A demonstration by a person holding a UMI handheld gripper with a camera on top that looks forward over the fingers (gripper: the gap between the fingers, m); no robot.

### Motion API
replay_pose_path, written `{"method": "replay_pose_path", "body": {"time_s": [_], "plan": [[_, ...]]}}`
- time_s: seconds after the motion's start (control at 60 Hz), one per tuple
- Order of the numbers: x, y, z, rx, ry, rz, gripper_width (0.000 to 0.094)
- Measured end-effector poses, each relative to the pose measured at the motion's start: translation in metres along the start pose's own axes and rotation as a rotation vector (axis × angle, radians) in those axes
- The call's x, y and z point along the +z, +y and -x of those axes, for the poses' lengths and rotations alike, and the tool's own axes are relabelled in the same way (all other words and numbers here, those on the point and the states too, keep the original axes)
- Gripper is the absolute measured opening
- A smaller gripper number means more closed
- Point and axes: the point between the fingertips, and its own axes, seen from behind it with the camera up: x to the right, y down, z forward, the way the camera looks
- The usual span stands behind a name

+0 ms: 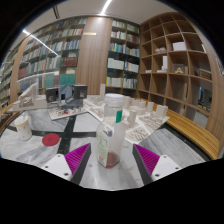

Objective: Pour water

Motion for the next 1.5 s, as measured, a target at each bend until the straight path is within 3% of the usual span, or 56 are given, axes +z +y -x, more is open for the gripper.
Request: {"method": "replay_pose_path", "body": {"time_s": [0.183,0.233,0.267,0.483,0.583,0.717,0.85,0.983,1.1,1.267,1.5], "plan": [[0.060,-0.003,0.001,0.018,-0.007,-0.018,0.0840],[0.068,-0.003,0.006,0.028,-0.020,-0.027,0.0763],[0.071,-0.005,0.010,0.033,-0.045,-0.038,0.0611],[0.072,-0.009,0.008,-0.012,-0.003,-0.046,0.0465],[0.066,-0.022,0.004,-0.053,0.057,-0.049,0.0467],[0.051,-0.084,-0.003,-0.174,0.176,-0.113,0.0468],[0.032,-0.176,0.016,-0.450,0.306,-0.221,0.0467],[0.017,-0.260,0.080,-0.854,0.408,-0.356,0.0464],[0.011,-0.301,0.164,-1.262,0.457,-0.493,0.0462],[0.030,-0.279,0.273,-1.783,0.444,-0.620,0.0464],[0.057,-0.213,0.340,-2.194,0.407,-0.612,0.0460]]}}
